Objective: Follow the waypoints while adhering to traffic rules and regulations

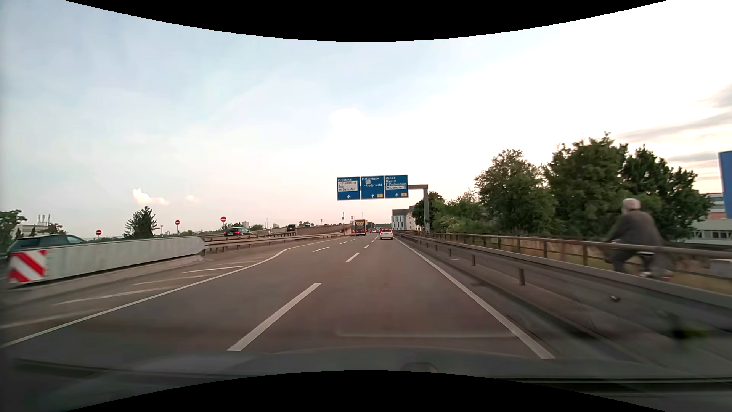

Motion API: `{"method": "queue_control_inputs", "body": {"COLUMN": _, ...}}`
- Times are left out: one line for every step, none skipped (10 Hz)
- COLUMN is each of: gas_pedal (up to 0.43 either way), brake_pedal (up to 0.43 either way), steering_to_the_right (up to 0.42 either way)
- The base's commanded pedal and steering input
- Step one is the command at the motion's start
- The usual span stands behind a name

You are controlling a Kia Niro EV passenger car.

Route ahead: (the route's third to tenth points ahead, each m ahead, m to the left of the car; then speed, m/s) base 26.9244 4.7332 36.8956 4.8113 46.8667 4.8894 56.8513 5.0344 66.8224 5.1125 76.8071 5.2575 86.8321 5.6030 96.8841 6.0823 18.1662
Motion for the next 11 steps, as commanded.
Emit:
{"method": "queue_control_inputs", "body": {"gas_pedal": 0.0, "brake_pedal": 0.006, "steering_to_the_right": -0.006}}
{"method": "queue_control_inputs", "body": {"gas_pedal": 0.0, "brake_pedal": 0.012, "steering_to_the_right": -0.006}}
{"method": "queue_control_inputs", "body": {"gas_pedal": 0.0, "brake_pedal": 0.03, "steering_to_the_right": -0.006}}
{"method": "queue_control_inputs", "body": {"gas_pedal": 0.0, "brake_pedal": 0.043, "steering_to_the_right": -0.006}}
{"method": "queue_control_inputs", "body": {"gas_pedal": 0.0, "brake_pedal": 0.049, "steering_to_the_right": -0.006}}
{"method": "queue_control_inputs", "body": {"gas_pedal": 0.0, "brake_pedal": 0.061, "steering_to_the_right": -0.006}}
{"method": "queue_control_inputs", "body": {"gas_pedal": 0.0, "brake_pedal": 0.067, "steering_to_the_right": -0.006}}
{"method": "queue_control_inputs", "body": {"gas_pedal": 0.0, "brake_pedal": 0.073, "steering_to_the_right": -0.006}}
{"method": "queue_control_inputs", "body": {"gas_pedal": 0.0, "brake_pedal": 0.079, "steering_to_the_right": -0.006}}
{"method": "queue_control_inputs", "body": {"gas_pedal": 0.0, "brake_pedal": 0.079, "steering_to_the_right": -0.006}}
{"method": "queue_control_inputs", "body": {"gas_pedal": 0.0, "brake_pedal": 0.091, "steering_to_the_right": -0.005}}
